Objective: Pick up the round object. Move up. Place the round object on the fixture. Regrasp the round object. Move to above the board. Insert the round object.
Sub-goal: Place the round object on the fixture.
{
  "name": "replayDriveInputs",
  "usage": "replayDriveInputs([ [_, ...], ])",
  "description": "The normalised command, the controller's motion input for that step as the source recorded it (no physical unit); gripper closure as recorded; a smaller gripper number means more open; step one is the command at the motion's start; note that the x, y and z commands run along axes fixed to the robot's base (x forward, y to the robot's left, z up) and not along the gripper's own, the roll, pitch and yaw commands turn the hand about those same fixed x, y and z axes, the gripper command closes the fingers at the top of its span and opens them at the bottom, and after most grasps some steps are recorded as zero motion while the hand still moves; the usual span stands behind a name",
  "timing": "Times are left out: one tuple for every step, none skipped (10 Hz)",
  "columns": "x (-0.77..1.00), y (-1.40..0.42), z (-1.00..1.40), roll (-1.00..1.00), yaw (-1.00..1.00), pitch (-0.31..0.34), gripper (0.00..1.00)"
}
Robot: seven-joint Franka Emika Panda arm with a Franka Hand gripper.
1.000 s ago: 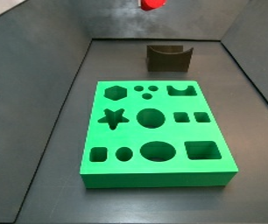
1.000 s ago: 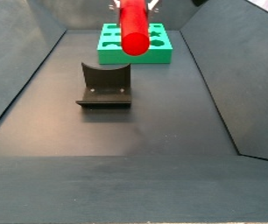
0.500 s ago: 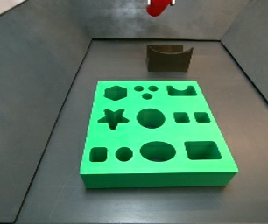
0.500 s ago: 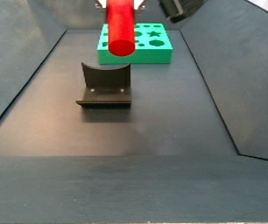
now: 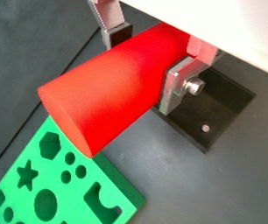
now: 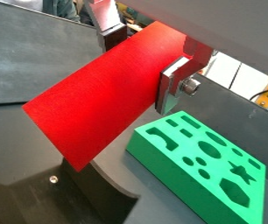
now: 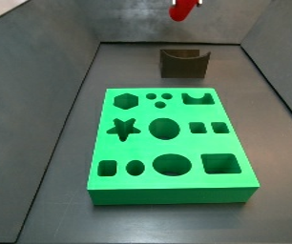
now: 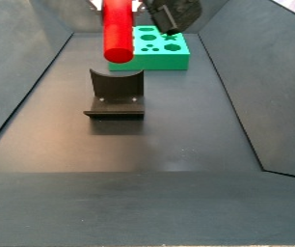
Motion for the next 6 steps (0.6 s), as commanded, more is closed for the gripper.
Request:
replayDriveInputs([
  [0.15, 0.13, -1.0, -1.0, -0.03, 0.214, 1.0],
  [0.13, 0.14, -1.0, -1.0, -0.04, 0.21, 1.0],
  [0.15, 0.14, -1.0, -1.0, -0.09, 0.226, 1.0],
  [0.17, 0.14, -1.0, -0.91, -0.15, 0.242, 1.0],
  [0.17, 0.14, -1.0, -0.8, -0.17, 0.22, 1.0],
  [0.19, 0.14, -1.0, -0.58, -0.21, 0.169, 1.0],
])
